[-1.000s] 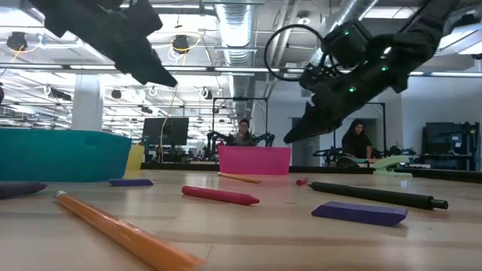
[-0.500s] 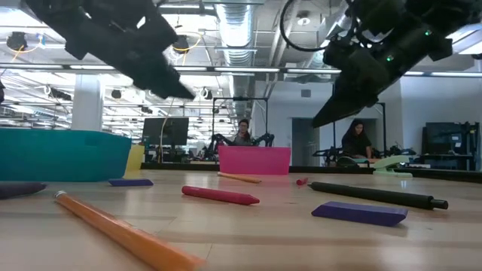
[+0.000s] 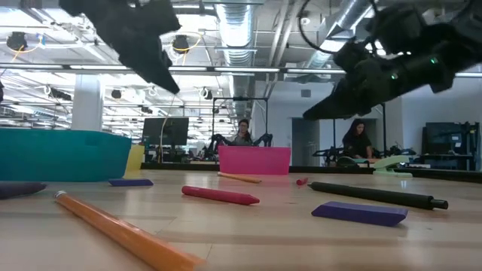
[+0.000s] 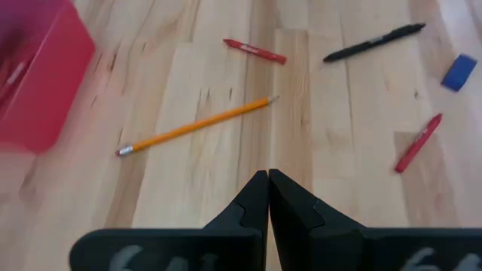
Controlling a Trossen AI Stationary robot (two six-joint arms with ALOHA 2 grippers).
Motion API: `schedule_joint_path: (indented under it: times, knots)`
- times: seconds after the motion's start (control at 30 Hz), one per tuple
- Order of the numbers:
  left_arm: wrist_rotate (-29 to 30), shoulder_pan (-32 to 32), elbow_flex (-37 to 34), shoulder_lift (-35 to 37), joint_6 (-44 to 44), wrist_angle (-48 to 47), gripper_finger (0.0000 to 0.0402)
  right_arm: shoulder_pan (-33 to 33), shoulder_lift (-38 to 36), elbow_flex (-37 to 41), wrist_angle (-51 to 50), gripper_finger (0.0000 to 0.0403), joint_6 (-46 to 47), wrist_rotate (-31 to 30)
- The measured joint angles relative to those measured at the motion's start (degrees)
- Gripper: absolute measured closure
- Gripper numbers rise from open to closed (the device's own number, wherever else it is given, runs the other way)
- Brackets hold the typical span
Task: Sort crayons/erasers/pens/pencils in bins
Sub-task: Put the blue eraser into the transparent bin
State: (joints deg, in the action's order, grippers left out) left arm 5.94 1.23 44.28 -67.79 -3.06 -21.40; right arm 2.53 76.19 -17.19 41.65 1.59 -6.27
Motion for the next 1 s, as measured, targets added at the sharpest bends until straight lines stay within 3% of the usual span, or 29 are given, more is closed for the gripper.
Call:
schedule_joint_path:
  times: [0.3,0.6,1.0]
  knots:
    - [2.5,4.5,8.4,-9.9,-12.8,-13.0,0.0397,1.9,0.0,7.0,12.0,0.0401,-3.4,0.2]
    - [2.9,6.0,18.2,-21.6,-15.0,-22.6,0.0381,5.5,-0.1,6.6,15.2,0.0400,-5.1,3.4]
    - [1.6,5.7,20.3,-24.4,-14.8,-24.4,0.0322,6.2,-0.1,6.6,16.8,0.0400,-6.9,3.5]
